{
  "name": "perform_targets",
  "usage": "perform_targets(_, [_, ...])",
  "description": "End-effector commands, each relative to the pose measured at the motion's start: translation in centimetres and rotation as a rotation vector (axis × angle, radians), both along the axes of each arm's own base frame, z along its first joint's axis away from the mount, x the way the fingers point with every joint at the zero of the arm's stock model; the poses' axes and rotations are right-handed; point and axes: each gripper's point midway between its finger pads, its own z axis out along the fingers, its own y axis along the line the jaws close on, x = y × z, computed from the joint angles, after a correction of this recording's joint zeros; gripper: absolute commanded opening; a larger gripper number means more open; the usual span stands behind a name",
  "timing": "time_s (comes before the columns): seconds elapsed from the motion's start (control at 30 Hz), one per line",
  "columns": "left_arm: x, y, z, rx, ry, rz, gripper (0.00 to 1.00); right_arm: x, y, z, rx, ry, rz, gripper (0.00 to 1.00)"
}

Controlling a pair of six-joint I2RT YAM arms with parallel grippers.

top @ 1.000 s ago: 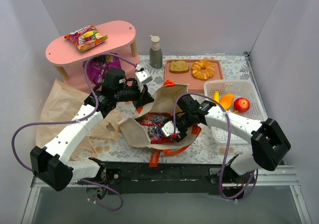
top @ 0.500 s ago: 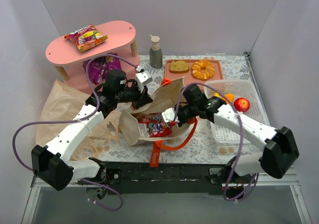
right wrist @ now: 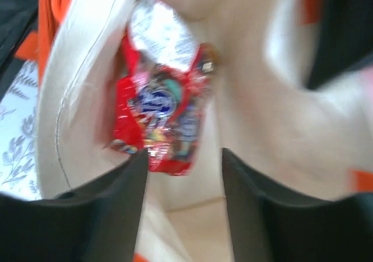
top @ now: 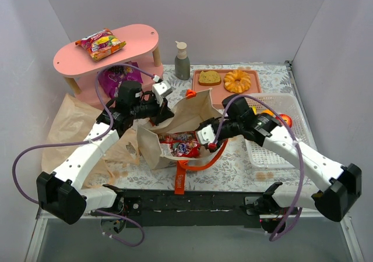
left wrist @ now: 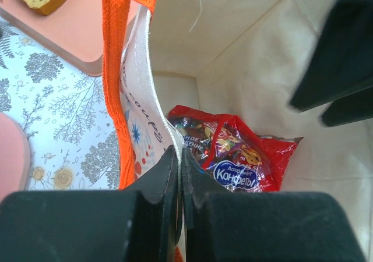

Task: Untie the knot of the grocery bags and take out the mixed food

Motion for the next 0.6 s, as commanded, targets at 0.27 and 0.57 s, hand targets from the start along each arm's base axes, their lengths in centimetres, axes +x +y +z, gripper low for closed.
perform_targets(0.27, [-1.4,-1.3,-0.2,-0.014,0.021,-0.061,0.0,-1.2,2.9,-11.8,-0.248,0.302,0.276,0.98])
perform_targets(0.57, [-3.1,-1.3,-2.0,-0.008,0.094,-0.059,0.0,1.6,6.1,-14.9,-0.195,0.165,0.183,0.76])
